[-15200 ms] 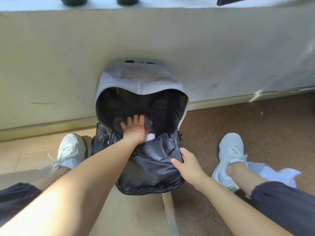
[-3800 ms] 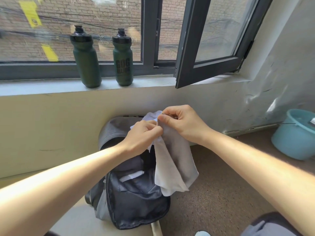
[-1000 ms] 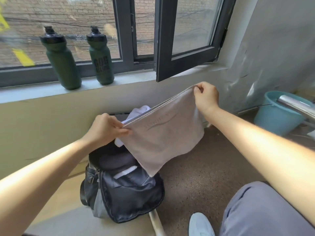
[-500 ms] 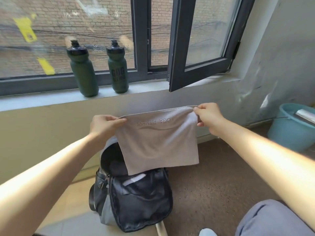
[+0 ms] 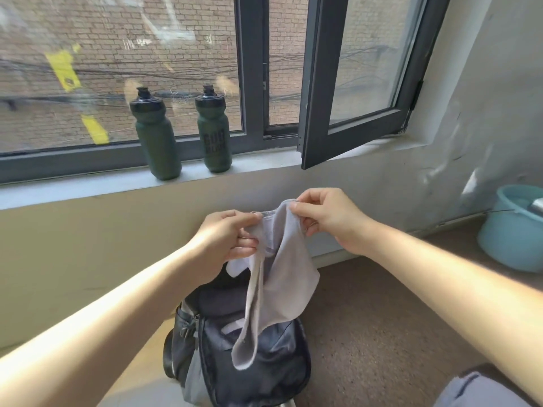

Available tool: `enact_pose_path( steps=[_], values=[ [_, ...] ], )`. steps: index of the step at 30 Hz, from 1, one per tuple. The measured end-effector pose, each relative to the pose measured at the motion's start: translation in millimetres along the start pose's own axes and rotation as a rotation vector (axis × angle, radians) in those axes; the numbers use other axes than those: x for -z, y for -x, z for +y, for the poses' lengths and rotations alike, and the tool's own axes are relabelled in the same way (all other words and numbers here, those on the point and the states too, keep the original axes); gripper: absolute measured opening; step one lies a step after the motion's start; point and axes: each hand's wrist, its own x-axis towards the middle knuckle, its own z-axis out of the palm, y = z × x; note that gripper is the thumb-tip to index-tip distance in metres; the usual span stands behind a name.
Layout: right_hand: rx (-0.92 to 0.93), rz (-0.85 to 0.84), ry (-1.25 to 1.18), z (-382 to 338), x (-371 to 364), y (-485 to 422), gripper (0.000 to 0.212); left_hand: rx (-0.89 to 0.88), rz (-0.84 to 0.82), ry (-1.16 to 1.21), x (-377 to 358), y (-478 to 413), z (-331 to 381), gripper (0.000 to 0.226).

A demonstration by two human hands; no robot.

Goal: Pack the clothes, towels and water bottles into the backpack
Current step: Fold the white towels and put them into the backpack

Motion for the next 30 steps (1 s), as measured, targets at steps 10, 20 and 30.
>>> enact_pose_path(
  steps=[10,20,30],
  values=[
    [0.124,-0.206,0.294,-8,-20,12,0.029,-0.016,-0.063,0.072,-17,13,0,0.028],
    [0.172,-0.319,0.301,-4,4,8,0.02,-0.166,0.173,-0.134,4,10,12,0.014],
    [0.125,-0.395,0.184,-9,18,16,0.021,-0.045,-0.616,-0.685,39,-2,-25,0.128]
  ],
)
